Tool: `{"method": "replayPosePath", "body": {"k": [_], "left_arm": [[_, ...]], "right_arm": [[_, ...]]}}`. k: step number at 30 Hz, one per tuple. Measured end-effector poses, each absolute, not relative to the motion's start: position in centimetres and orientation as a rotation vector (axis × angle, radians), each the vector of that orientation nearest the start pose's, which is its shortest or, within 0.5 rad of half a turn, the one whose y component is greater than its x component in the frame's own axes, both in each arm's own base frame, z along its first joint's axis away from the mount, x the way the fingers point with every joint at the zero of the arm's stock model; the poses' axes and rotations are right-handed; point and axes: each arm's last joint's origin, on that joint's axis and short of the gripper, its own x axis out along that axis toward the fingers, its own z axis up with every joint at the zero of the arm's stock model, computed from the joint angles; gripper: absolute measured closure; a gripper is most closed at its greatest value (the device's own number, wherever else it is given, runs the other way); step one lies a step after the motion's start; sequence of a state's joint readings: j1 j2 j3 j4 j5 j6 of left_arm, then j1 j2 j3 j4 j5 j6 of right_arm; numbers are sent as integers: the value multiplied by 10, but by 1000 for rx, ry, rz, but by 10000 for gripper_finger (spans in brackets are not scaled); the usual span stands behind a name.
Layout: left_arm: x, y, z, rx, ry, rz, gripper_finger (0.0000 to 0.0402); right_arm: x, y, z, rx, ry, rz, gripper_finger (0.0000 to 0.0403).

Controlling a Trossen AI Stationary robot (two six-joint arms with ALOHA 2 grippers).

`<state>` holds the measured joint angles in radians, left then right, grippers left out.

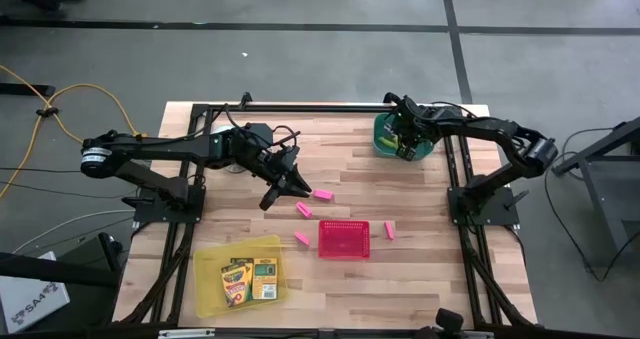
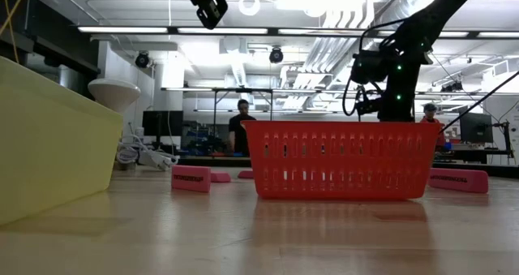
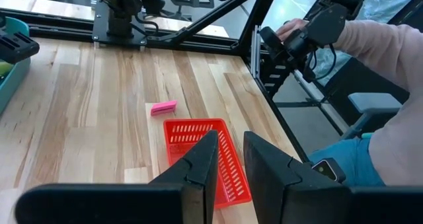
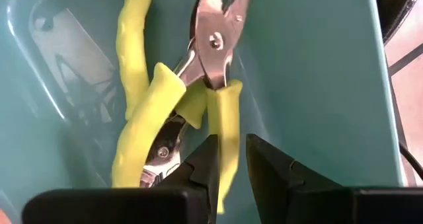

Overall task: Pick & Place School Supplies
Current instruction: Put the pink eraser into the red bin

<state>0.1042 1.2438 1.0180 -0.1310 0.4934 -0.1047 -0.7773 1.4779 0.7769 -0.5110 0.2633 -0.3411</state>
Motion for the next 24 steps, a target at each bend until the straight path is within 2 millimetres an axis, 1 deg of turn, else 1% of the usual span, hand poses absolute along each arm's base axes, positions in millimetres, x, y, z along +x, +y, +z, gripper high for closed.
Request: {"method": "replayPosePath", "body": {"k": [4, 8, 11, 13, 16, 19, 22, 24], "left_arm": [[275, 15, 325, -208, 364, -367, 333], [275, 15, 325, -208, 364, -367, 333], [275, 15, 325, -208, 364, -367, 333], [275, 15, 325, -208, 363, -367, 333], [275, 15, 325, -208, 363, -367, 333], [275, 15, 324, -209, 365, -367, 333], [275, 15, 324, -211, 369, -370, 333], [274, 15, 324, -211, 368, -375, 333]], "right_arm": [[178, -183, 166, 36, 1346, -684, 339], [181, -178, 170, -40, 1369, -745, 335], [184, -171, 177, -96, 1363, -768, 335], [188, -164, 182, -91, 1344, -757, 335], [197, -156, 197, -24, 1284, -781, 335], [206, -143, 214, 78, 1231, -781, 335], [215, -125, 233, 219, 1160, -748, 335], [220, -112, 242, 338, 1138, -708, 335]]}}
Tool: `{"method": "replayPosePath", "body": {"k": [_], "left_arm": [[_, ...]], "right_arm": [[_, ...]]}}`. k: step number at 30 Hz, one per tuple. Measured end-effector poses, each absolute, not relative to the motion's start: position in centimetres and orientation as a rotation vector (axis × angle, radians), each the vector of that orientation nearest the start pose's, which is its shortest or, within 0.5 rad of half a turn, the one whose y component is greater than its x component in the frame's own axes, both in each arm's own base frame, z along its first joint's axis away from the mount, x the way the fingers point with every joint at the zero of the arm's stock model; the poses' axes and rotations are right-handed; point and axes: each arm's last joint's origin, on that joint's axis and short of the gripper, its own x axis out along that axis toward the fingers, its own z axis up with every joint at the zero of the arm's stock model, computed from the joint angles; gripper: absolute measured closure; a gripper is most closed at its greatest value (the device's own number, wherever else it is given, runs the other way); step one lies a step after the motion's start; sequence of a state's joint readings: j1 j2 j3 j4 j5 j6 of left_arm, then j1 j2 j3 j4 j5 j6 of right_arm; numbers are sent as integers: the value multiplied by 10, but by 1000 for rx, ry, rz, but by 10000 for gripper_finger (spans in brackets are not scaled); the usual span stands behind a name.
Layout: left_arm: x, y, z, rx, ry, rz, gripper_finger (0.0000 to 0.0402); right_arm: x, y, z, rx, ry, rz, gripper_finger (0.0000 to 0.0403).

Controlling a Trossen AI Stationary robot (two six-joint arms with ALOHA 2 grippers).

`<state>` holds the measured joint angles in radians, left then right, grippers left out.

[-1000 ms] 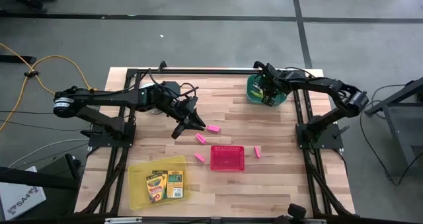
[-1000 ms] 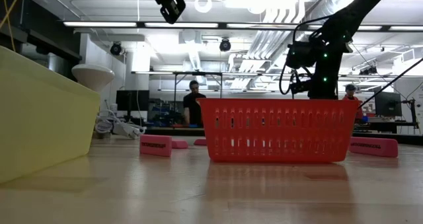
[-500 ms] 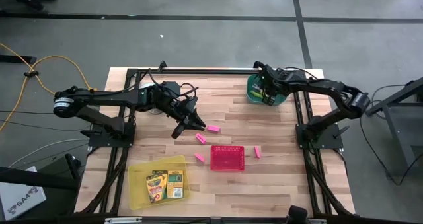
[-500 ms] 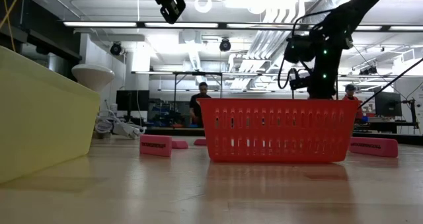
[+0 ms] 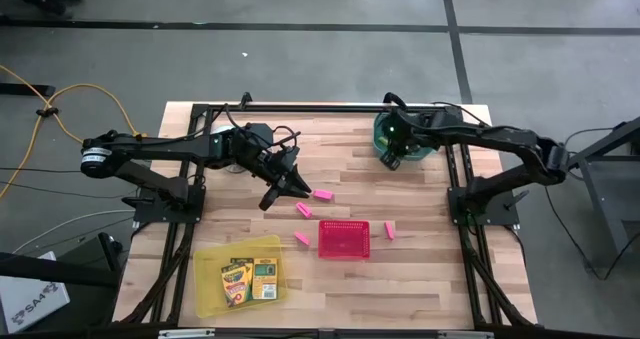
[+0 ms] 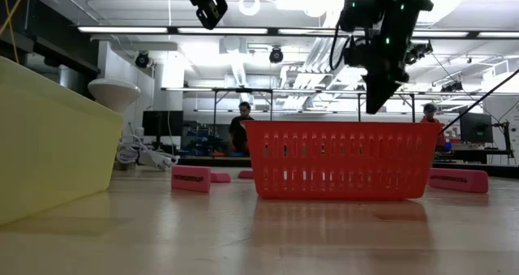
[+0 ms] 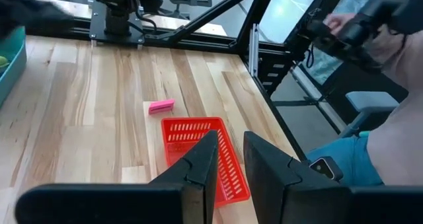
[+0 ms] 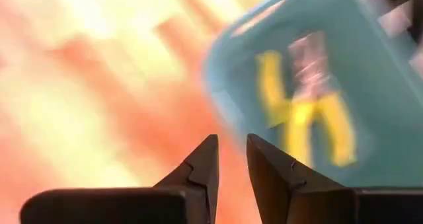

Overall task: Pick & Place School Supplies
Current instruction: Put the pink eraser into the red bin

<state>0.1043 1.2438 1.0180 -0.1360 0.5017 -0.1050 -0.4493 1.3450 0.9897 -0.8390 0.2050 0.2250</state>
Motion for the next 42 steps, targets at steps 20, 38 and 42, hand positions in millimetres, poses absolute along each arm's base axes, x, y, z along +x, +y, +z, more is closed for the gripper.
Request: {"method": "replayPosePath", "body": {"k": [20, 38, 42], "left_arm": [[273, 14, 321, -222, 406, -375, 333], [272, -1, 319, -218, 438, -423, 333], [272, -7, 319, -213, 441, -447, 333]], "right_arm": [[236, 21, 244, 750, 1189, -647, 317], [246, 105, 204, 857, 1181, -785, 241], [251, 111, 190, 867, 1197, -822, 239]]}}
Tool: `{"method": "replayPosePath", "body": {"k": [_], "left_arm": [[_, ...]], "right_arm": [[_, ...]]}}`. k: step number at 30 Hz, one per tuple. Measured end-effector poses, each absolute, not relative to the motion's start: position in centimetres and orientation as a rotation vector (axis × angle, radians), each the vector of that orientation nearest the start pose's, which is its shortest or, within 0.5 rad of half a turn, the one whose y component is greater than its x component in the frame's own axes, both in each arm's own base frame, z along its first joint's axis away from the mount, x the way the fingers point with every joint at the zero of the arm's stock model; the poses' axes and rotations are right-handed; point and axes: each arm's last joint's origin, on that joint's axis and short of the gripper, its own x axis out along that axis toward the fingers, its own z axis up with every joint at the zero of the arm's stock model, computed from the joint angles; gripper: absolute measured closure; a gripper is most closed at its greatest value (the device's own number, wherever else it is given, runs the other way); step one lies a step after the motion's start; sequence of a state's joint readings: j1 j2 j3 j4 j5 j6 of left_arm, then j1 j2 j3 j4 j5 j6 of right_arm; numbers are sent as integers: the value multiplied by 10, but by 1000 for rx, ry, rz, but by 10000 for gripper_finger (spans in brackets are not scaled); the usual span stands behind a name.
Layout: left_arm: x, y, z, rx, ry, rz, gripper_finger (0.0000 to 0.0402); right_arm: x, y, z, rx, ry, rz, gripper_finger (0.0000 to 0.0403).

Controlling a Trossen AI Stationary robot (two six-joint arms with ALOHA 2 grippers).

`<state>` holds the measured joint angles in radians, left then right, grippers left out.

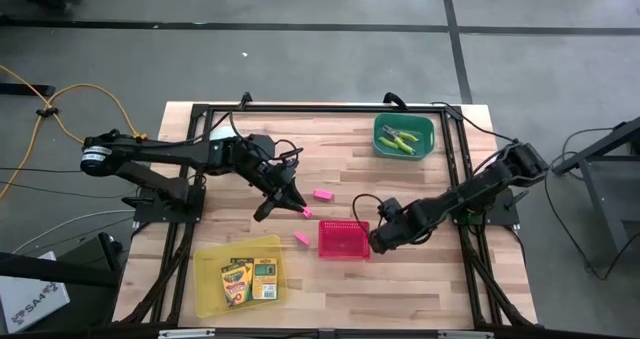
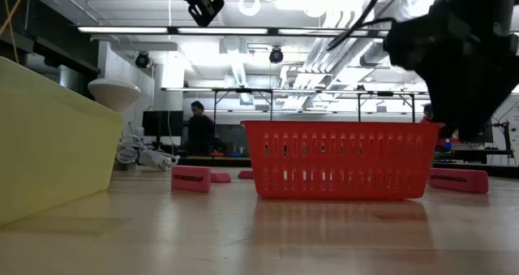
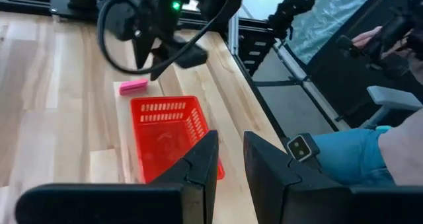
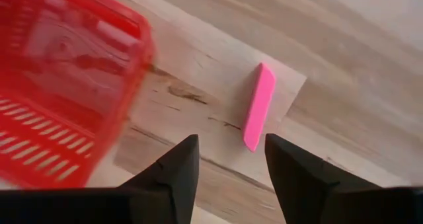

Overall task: Pick & Place School Supplies
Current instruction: Put the pink eraser into the red bin

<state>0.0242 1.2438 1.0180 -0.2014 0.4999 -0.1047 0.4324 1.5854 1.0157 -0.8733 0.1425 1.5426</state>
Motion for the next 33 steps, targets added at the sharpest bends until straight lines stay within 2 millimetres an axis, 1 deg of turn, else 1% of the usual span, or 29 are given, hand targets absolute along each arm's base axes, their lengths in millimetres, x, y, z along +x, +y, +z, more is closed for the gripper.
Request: {"method": "replayPosePath", "body": {"k": [5, 11, 17, 24, 29, 33], "left_arm": [[272, -15, 319, -207, 445, -474, 333], [272, -21, 319, -203, 447, -495, 333], [272, -21, 319, -203, 447, -496, 333], [272, -21, 318, -203, 447, -496, 333], [272, -21, 319, -203, 447, -495, 333], [272, -21, 318, -203, 448, -495, 333]], "right_arm": [[255, 114, 176, 846, 1236, -863, 239], [257, 114, 167, 824, 1254, -888, 239], [257, 115, 161, 819, 1266, -926, 239], [258, 115, 162, 830, 1254, -926, 241], [253, 112, 153, 842, 1254, -948, 242], [253, 112, 151, 853, 1245, -937, 243]]}}
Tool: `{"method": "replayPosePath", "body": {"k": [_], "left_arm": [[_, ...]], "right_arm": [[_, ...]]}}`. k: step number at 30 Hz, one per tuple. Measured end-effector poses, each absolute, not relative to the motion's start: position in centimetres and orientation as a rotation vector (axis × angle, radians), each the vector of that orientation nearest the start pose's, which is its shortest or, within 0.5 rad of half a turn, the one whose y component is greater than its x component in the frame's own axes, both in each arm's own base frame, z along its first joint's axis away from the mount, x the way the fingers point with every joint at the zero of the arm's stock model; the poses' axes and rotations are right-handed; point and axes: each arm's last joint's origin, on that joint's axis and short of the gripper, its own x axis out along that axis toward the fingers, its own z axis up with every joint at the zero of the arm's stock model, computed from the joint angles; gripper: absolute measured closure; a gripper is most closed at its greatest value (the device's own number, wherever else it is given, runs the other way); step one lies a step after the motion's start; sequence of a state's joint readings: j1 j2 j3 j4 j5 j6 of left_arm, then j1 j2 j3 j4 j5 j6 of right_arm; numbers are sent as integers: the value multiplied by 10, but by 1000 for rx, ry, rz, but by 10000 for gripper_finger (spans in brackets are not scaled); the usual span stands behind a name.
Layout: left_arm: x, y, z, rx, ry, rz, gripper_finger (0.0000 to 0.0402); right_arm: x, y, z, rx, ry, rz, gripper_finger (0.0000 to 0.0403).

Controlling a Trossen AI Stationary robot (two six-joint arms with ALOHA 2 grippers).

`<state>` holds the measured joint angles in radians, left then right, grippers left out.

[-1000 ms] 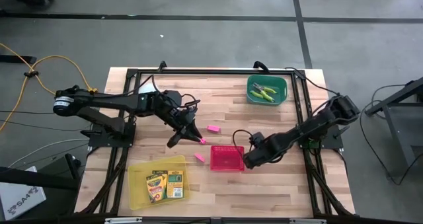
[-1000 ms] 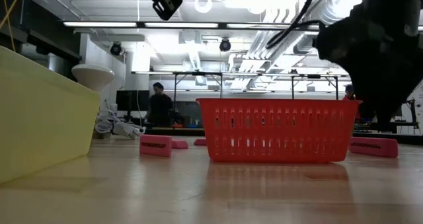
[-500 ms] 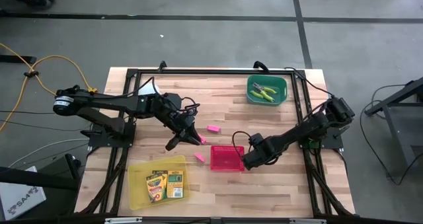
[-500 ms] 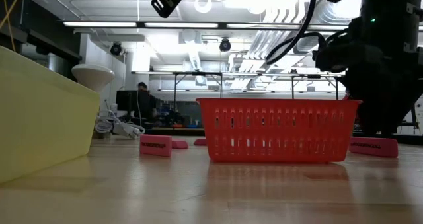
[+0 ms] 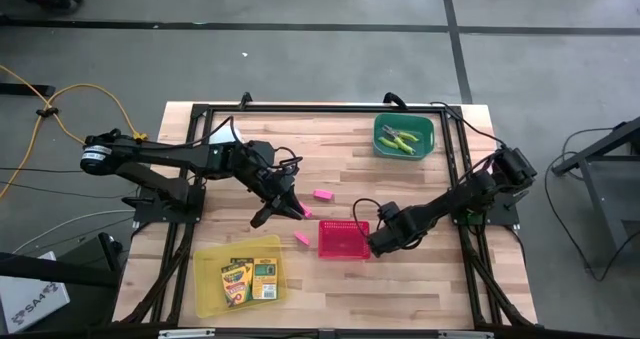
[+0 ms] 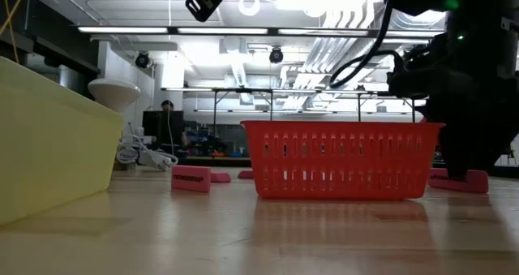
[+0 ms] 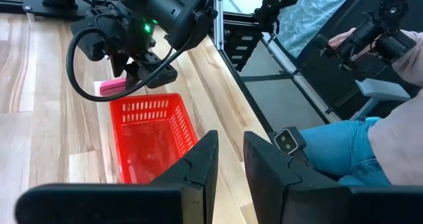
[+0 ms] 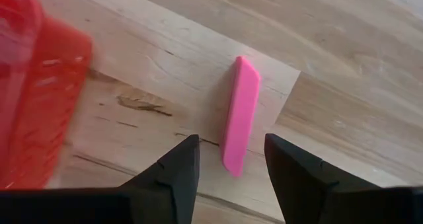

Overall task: Pick & Place School Supplies
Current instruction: Put the pink eraser into the red bin

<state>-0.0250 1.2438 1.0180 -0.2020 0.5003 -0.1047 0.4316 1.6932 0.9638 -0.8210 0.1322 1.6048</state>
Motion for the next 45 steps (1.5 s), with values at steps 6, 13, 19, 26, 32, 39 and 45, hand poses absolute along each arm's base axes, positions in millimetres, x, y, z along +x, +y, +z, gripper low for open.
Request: {"method": "replayPosePath", "body": {"k": [6, 13, 19, 26, 32, 39, 45], "left_arm": [[272, -21, 319, -203, 447, -495, 333], [272, -21, 319, -203, 447, -495, 333], [272, -21, 319, -203, 447, -495, 333], [272, -21, 319, -203, 447, -495, 333], [272, -21, 319, -203, 447, -495, 333], [272, -21, 319, -203, 447, -495, 333], [272, -21, 319, -211, 449, -494, 333]], "right_arm": [[254, 113, 151, 856, 1242, -932, 243], [254, 113, 151, 857, 1241, -932, 243], [250, 110, 144, 865, 1240, -945, 244], [249, 110, 140, 885, 1233, -932, 287], [249, 111, 140, 885, 1244, -923, 333], [249, 111, 140, 870, 1257, -906, 368], [248, 110, 145, 838, 1272, -860, 369]]}}
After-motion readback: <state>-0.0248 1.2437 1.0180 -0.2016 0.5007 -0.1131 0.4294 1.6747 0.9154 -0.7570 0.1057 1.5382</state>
